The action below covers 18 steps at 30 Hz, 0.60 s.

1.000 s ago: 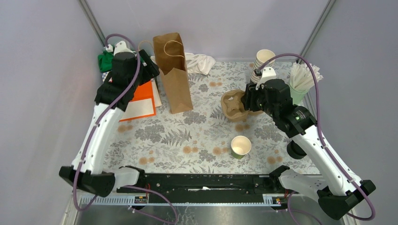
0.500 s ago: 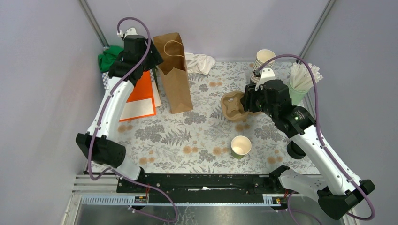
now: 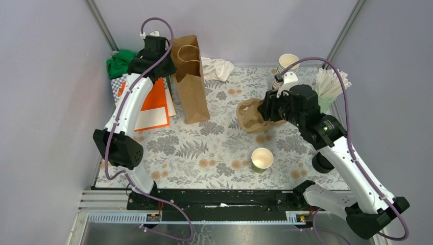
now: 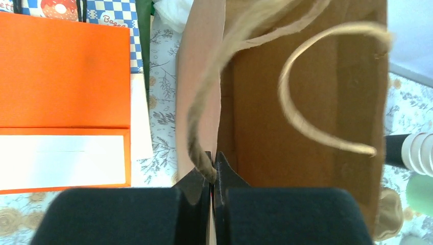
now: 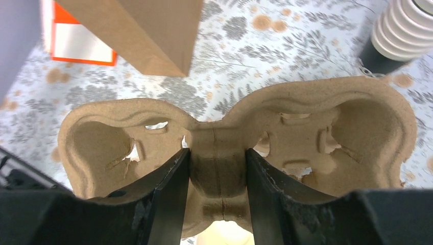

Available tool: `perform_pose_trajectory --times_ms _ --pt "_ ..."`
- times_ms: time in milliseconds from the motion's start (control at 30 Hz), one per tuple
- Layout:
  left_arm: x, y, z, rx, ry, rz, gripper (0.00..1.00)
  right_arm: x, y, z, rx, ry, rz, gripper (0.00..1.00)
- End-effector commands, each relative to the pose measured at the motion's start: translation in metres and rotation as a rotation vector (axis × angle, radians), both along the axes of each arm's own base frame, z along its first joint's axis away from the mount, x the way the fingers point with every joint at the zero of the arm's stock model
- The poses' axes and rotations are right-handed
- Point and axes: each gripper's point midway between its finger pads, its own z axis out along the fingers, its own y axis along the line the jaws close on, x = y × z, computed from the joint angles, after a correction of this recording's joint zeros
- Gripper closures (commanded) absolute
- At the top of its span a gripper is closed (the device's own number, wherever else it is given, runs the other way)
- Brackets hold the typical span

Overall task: Pack the takeout coffee
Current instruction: Move the takeout bag to the center of the board.

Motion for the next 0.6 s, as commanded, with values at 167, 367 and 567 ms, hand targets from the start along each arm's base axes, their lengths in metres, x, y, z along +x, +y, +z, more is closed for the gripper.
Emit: perform_pose_trajectory --times_ms 167,367,567 --pt "-0.051 -0.013 0.06 0.103 -0.088 -0.178 1.0 -0.018 0.053 0.079 0.203 -0.075 0.28 0.51" --pt "-0.097 -0.043 0.057 0.099 -0.079 -0.339 1.0 -0.025 0.078 0.118 0.301 -0.095 0.409 0.51" --pt "-0.131 -0.072 0.058 0.052 -0.084 -0.488 1.0 -0.034 0.098 0.162 0.401 -0.131 0.532 0.51"
